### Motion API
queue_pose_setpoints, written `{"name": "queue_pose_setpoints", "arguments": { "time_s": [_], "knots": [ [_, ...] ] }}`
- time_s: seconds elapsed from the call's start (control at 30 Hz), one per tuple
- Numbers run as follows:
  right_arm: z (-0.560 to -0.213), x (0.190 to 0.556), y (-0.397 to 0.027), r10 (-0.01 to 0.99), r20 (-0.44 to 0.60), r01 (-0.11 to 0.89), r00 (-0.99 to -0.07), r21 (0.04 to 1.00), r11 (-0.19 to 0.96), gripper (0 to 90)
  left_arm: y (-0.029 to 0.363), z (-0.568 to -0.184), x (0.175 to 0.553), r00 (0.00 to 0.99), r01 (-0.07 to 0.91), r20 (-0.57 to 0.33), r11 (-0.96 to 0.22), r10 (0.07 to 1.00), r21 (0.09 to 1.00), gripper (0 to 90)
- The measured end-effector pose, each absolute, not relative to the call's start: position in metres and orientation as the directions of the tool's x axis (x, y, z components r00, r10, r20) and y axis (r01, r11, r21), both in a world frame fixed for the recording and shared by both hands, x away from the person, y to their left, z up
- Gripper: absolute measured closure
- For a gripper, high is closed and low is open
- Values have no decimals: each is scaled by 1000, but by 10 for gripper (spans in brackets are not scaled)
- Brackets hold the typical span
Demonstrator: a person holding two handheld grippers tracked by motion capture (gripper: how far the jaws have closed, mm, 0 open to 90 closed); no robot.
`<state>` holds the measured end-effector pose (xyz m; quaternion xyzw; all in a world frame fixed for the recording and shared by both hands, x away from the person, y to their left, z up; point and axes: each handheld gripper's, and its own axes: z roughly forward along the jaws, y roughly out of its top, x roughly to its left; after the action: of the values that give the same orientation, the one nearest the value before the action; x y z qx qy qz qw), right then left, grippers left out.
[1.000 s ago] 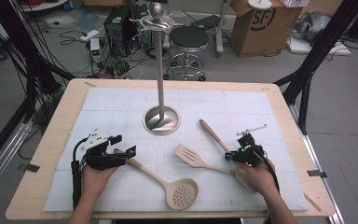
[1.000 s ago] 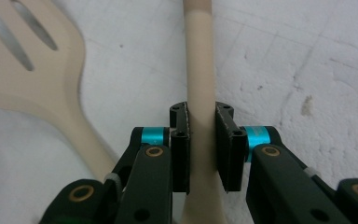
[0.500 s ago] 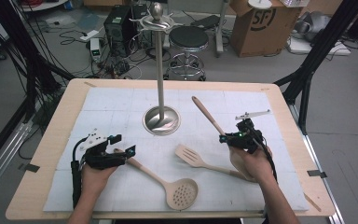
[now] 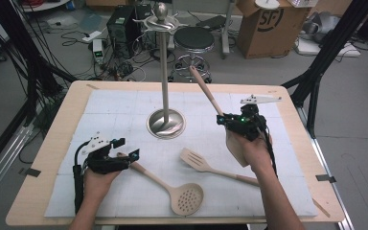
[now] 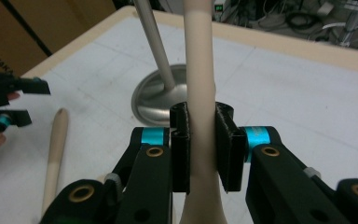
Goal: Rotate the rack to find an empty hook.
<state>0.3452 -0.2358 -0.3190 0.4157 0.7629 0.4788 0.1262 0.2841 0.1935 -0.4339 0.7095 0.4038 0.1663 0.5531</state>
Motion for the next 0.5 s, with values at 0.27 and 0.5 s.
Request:
{"name": "queue_pose_setpoints", "arguments": {
  "time_s": [0.27,0.5],
  "knots": [
    [-295,343,-228,742,209,435,-637,892,121,781,194,-435,286,625,387,-213,-60,751,920,230],
    [-279,346,-215,722,205,368,-661,927,74,781,194,-434,286,624,384,-218,-51,751,922,230]
  ]
}}
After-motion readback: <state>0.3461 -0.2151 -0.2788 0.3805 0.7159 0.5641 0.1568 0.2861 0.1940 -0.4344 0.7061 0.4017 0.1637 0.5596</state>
